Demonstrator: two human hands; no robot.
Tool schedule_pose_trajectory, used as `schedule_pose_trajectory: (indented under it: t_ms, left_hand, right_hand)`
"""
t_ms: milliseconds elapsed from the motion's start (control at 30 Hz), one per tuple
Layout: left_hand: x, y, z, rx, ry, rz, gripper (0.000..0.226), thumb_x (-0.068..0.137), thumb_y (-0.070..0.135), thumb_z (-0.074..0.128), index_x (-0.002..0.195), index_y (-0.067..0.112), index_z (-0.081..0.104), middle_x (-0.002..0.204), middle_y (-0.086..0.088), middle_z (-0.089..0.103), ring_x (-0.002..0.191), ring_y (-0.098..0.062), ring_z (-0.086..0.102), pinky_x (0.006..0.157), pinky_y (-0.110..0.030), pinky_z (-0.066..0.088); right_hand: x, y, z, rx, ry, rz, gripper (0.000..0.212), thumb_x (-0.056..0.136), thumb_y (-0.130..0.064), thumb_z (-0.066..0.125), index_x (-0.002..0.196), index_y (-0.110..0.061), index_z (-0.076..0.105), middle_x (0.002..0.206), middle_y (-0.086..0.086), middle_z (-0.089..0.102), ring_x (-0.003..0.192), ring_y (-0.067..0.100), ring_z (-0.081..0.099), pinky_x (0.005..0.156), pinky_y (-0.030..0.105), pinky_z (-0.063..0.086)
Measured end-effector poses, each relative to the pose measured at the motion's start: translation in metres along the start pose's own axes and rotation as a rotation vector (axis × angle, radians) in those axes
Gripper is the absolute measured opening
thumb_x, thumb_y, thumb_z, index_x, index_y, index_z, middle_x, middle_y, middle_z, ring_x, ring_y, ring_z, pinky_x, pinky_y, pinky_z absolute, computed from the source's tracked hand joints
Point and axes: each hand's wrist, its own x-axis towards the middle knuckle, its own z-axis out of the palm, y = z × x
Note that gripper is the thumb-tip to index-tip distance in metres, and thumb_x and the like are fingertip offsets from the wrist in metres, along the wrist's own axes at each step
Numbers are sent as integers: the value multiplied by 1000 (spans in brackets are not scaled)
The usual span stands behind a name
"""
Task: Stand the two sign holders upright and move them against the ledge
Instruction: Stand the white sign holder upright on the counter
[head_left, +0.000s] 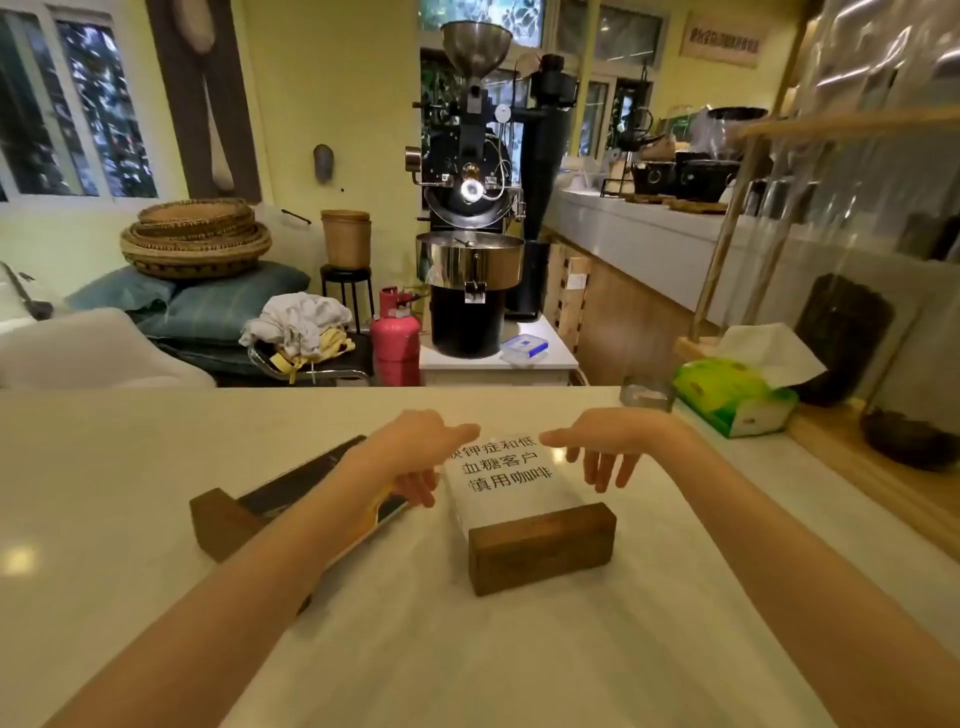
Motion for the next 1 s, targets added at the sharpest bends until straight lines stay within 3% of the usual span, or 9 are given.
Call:
schedule_pose_trajectory:
  t_ms: [133,367,500,567,633,733,800,933,1000]
  left_hand:
    - [-1,-6,11,6,-106,-90,66,84,51,49,116,-7,46,75,-19,63,58,-27,67,51,-31,58]
    - [-1,-21,28,-209,-137,-25,49,75,25,72,109,-5,55,66,-13,67,44,-15,67,45,-25,58]
    - [-2,-25,35,-242,-109,-17,42,68,20,77,104,4,62,86,-12,71,62,-15,71,61,-26,61]
    - [-6,-27,39,-296,-115,-23,41,68,15,77,105,3,61,95,-12,71,73,-19,71,63,-28,61]
    - [-9,-29,43,-367,-114,-18,41,71,9,75,108,0,60,104,-15,70,84,-24,70,65,-30,60]
    - [-13,-29,47,-423,-102,-6,41,73,6,72,111,0,59,113,-12,66,93,-26,68,70,-32,60]
    - [-14,-30,48,-444,-101,-3,41,73,6,72,111,1,59,116,-12,66,93,-26,68,72,-34,60]
    - [-18,-28,47,-444,-72,15,52,70,7,74,116,0,51,119,-15,64,93,-28,68,83,-45,57]
    - [-18,-25,46,-445,-26,48,66,70,5,74,127,2,41,106,-11,65,88,-26,66,77,-44,58]
  right_hand:
    - [3,12,16,114,-14,35,65,84,-57,45,118,-2,53,84,9,63,79,24,63,70,35,55]
    - [0,23,32,284,56,-14,47,83,-46,56,105,-5,54,81,4,54,66,14,52,56,24,49]
    - [-1,24,37,351,73,8,36,79,-37,66,95,-8,54,77,3,51,58,12,46,41,18,42]
    - [-2,25,38,428,63,26,36,78,-32,68,99,-7,54,77,4,51,57,12,46,36,16,41]
    - [-2,26,39,462,55,34,46,76,-27,71,111,-2,56,88,9,57,64,14,49,43,17,44]
    - [-4,24,40,430,86,29,49,74,-20,73,116,0,58,125,21,58,80,16,50,54,18,45]
    - [-5,22,41,414,102,24,48,74,-19,74,115,1,59,130,20,55,85,17,49,58,19,44]
    - [-9,21,40,417,128,17,48,75,-18,72,117,1,57,106,12,61,77,13,51,59,21,44]
    - [-11,21,40,439,163,7,49,77,-18,70,120,-3,55,93,2,58,77,13,53,60,22,46]
